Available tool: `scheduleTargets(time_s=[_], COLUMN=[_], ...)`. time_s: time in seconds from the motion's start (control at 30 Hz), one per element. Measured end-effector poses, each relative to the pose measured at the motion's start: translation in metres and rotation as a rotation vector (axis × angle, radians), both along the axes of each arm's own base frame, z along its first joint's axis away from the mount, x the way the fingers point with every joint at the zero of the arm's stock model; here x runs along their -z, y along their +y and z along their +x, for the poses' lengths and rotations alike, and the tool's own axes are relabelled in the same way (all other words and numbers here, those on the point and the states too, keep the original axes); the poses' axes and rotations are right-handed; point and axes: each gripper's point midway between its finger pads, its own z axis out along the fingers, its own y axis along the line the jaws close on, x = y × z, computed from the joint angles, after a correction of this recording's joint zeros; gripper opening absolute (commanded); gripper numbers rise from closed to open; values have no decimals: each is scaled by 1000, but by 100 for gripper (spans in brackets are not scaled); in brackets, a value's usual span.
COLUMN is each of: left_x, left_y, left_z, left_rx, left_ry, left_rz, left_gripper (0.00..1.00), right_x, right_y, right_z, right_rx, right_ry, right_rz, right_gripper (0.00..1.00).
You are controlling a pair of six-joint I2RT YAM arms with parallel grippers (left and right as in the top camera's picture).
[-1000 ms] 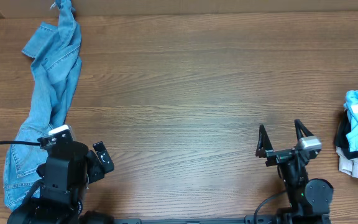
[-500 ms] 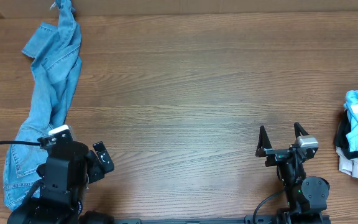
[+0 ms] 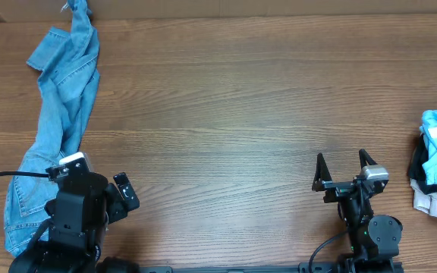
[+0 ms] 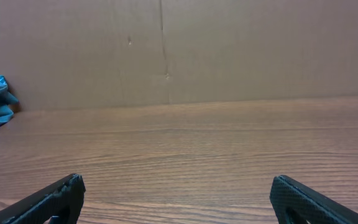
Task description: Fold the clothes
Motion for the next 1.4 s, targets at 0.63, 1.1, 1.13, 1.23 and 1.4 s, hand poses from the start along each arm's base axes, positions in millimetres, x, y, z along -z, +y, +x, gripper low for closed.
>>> scheduleTargets(time_s=[0.63,1.1,1.13,1.23,1.4], left_x=[38,79,79,79,79], left_y=[-8,-17,-18,-21,-21], left_z=[51,68,68,68,68], left_rx=[213,302,308,321,321], left_ry=[-572,-737,-740,-742,-742], left_rz=[155,204,202,195,195], left_gripper=[100,100,100,100,100], right_x=[0,0,0,0,0], right_y=[0,0,0,0,0], right_z=[0,0,0,0,0], right_rx=[0,0,0,0,0], right_ry=[1,1,0,1,1], right_rz=[0,0,0,0,0], right_gripper=[100,100,100,100,100])
